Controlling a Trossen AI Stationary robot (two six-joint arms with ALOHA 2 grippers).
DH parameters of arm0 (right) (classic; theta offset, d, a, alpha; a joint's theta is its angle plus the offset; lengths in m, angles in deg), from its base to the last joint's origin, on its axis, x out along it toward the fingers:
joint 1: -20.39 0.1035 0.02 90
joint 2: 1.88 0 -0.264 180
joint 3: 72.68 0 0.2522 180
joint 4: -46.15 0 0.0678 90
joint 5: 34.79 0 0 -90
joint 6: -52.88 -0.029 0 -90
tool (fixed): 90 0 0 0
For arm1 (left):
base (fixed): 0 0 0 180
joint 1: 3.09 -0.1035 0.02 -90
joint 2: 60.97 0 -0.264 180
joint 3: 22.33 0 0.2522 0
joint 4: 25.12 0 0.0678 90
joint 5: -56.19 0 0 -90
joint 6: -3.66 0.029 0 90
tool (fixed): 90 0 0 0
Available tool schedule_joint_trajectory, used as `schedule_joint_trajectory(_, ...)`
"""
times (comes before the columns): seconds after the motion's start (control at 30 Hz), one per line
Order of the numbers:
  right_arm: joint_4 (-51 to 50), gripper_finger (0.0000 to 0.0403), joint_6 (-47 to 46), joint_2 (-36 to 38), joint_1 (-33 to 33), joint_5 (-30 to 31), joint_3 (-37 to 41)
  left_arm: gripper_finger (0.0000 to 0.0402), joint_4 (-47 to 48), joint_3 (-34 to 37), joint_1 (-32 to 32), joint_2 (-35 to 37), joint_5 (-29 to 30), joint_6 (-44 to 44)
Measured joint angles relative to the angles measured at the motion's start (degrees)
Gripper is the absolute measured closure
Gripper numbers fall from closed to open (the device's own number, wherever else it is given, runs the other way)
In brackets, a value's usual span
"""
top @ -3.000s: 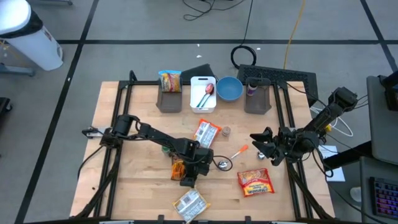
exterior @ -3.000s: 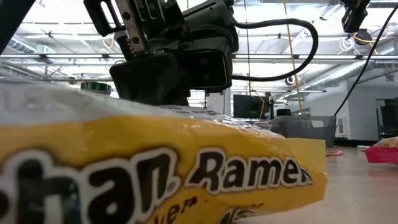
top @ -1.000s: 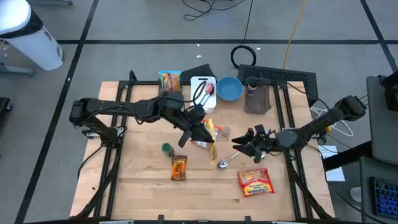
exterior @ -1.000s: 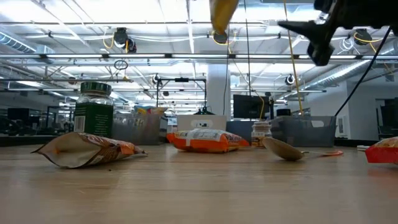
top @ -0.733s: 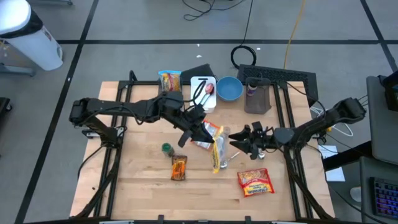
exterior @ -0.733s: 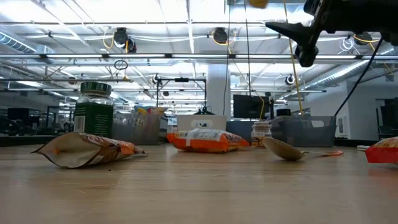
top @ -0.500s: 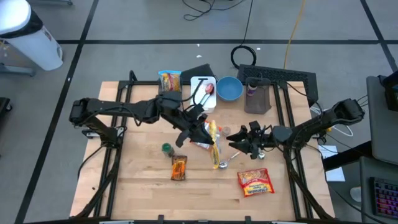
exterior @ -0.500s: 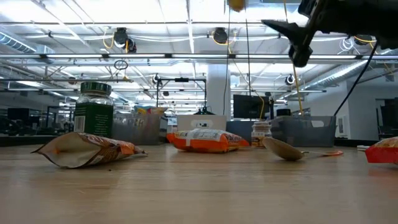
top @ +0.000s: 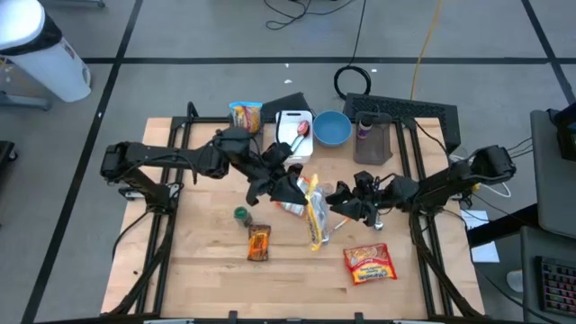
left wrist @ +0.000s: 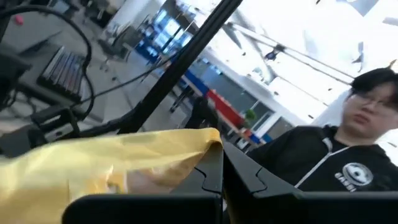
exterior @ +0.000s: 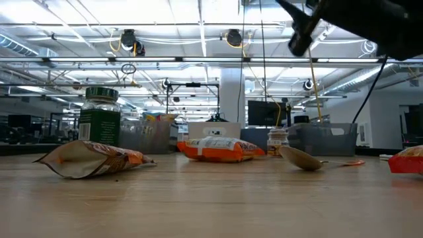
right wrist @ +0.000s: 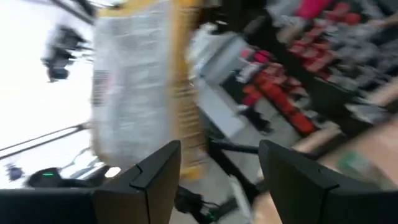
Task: Pick & Place Food Item
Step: Put the yellow noodle pack into the left black bin
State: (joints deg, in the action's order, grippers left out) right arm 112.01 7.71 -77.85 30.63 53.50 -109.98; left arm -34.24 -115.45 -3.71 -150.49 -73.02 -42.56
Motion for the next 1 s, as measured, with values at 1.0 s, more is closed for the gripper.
schedule_joint_trajectory(1.0, 9.80, 0.0193, -2.37, -13.36, -2.91, -21.00, -23.91, 0.0401, 6.23, -9.11, -0.04, -1.29, -4.73, 3.60)
